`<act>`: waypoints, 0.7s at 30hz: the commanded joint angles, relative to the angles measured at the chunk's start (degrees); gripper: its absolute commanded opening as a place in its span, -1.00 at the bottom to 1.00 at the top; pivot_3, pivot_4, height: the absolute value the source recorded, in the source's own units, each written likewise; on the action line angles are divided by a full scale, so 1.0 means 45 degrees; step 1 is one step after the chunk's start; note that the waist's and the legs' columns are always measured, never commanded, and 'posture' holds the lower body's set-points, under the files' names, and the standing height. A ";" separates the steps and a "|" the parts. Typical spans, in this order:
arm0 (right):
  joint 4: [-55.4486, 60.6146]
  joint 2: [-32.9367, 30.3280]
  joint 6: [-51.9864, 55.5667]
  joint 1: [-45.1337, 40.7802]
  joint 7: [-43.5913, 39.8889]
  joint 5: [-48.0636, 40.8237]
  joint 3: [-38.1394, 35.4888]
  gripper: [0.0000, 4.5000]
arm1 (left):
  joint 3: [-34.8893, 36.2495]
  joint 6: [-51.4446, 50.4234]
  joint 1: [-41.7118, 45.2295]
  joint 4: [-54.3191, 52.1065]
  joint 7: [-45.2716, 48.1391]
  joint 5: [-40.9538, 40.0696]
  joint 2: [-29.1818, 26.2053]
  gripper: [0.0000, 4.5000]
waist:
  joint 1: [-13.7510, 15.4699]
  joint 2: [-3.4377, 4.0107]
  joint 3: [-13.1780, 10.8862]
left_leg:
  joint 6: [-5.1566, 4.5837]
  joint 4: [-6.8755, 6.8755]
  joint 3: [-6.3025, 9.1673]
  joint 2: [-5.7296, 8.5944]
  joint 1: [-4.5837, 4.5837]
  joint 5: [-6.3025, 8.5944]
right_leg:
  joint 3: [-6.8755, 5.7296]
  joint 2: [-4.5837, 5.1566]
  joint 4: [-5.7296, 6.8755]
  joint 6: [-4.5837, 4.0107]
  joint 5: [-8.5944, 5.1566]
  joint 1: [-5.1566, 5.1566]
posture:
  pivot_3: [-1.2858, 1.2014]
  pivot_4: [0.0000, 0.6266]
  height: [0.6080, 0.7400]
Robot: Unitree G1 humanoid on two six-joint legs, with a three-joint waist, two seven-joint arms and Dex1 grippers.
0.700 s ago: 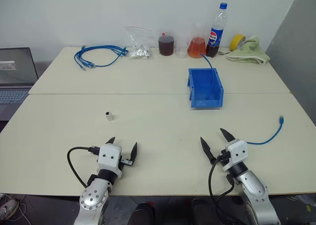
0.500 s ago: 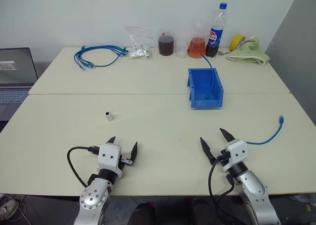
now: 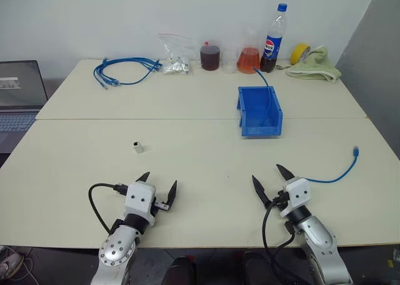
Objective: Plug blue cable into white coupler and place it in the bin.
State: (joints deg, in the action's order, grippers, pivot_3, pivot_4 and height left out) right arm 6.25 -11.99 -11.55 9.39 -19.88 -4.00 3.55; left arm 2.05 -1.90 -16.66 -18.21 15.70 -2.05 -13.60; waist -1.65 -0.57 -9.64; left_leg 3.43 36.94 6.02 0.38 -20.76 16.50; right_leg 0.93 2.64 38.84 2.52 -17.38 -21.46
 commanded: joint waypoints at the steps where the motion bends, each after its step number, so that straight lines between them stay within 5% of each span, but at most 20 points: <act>1: 0.0114 0.0029 -0.0261 -0.0214 -0.0084 -0.0130 -0.0003 1.00 | 0.0212 0.0308 0.0072 -0.0561 0.0069 -0.0316 -0.0042 0.98 | 0.0000 0.0000 0.0000 | 0.0000 0.0000 0.0000 0.0000 0.0000 0.0000 | -0.0001 0.0000 0.0000 0.0000 0.0000 0.0000 | 0.03 -0.52 1.00; 21: -0.0167 0.0017 -0.0441 -0.0411 -0.0102 -0.0138 -0.0038 1.00 | 0.0588 0.0485 0.0120 -0.0469 0.0152 -0.0849 -0.0112 0.98 | -0.0002 0.0000 0.0000 | 0.0000 0.0001 0.0001 0.0001 -0.0001 0.0000 | -0.0001 0.0000 0.0000 0.0000 0.0000 0.0000 | 0.03 -0.52 1.00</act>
State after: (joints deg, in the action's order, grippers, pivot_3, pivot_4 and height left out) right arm 4.38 -11.99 -12.09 7.86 -20.01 -4.02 3.55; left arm 3.93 -0.83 -15.87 -18.19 16.43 -5.46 -13.77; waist -1.66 -0.57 -9.64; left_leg 3.43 36.95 6.02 0.39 -20.76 16.50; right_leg 0.93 2.64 38.84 2.52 -17.38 -21.46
